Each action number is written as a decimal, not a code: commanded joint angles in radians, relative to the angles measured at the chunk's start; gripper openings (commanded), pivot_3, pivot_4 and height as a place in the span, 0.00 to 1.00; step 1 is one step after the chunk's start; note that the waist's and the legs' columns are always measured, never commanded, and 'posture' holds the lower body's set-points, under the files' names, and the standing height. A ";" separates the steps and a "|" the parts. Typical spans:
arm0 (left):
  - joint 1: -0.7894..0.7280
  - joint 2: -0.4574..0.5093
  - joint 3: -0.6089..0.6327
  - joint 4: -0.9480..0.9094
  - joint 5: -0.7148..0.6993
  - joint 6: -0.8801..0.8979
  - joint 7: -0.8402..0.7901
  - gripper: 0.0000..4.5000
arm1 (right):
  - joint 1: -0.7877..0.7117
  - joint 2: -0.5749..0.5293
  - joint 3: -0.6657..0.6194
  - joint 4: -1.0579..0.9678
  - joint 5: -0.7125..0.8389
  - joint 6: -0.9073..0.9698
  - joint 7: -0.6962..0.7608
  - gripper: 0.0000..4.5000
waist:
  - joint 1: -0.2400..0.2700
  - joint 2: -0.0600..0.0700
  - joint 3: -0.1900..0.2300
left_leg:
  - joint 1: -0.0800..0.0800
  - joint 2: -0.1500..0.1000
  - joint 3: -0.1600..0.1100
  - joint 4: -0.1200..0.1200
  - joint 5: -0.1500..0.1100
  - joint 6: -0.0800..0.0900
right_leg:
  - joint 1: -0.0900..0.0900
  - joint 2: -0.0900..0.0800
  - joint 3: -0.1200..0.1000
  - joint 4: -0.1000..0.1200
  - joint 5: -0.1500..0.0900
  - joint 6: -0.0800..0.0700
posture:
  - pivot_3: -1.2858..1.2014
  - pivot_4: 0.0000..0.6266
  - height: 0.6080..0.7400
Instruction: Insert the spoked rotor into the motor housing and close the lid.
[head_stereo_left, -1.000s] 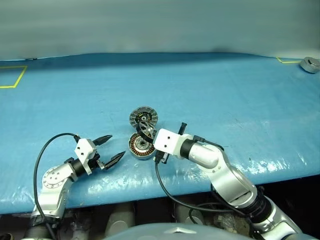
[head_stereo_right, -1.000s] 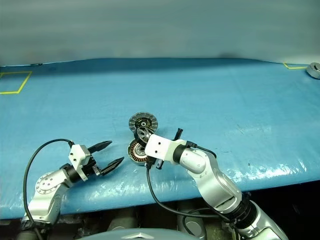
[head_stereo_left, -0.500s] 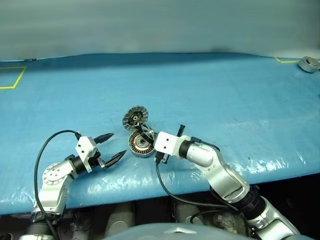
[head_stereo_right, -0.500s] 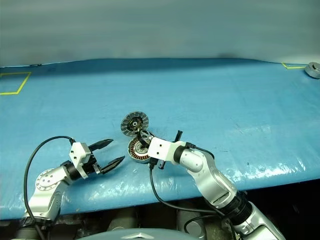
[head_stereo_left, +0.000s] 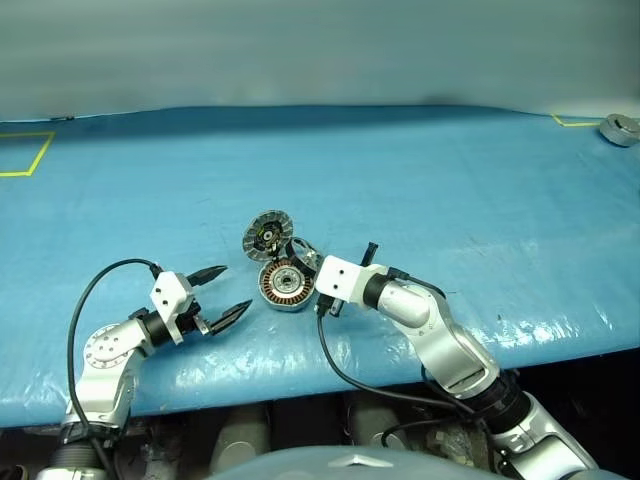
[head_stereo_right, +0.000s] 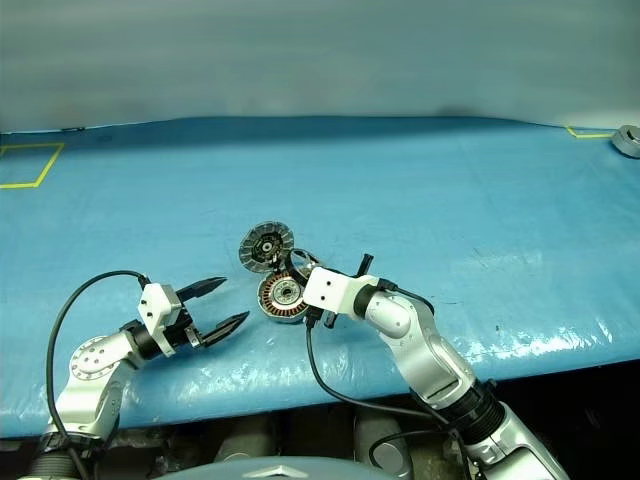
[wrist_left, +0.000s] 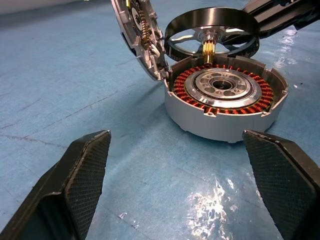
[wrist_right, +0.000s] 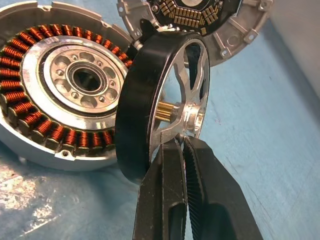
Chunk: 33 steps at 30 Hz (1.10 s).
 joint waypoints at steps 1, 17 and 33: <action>-0.010 0.007 0.007 -0.009 -0.003 -0.010 -0.008 1.00 | -0.023 0.007 -0.040 -0.013 0.008 -0.030 0.006 0.01 | -0.001 0.000 0.000 | 0.000 0.000 0.000 0.000 0.000 0.000 | 0.000 0.000 0.000 0.000 0.000 0.000 | 0.52 0.24 1.00; -0.067 0.001 -0.009 0.045 0.004 -0.012 -0.032 1.00 | 0.028 -0.124 -0.260 -0.066 0.223 -0.193 0.153 0.01 | 0.007 0.000 0.000 | 0.000 0.000 0.000 0.000 0.000 0.000 | 0.001 0.000 0.000 0.000 0.001 0.000 | 0.52 0.24 1.00; -0.091 -0.007 -0.027 0.056 0.010 -0.016 -0.026 1.00 | -0.058 -0.086 -0.210 0.134 0.203 -0.403 0.174 0.01 | 0.008 0.000 0.000 | 0.000 0.000 0.000 0.001 0.000 0.000 | 0.001 0.000 0.001 0.000 0.002 -0.001 | 0.52 0.24 1.00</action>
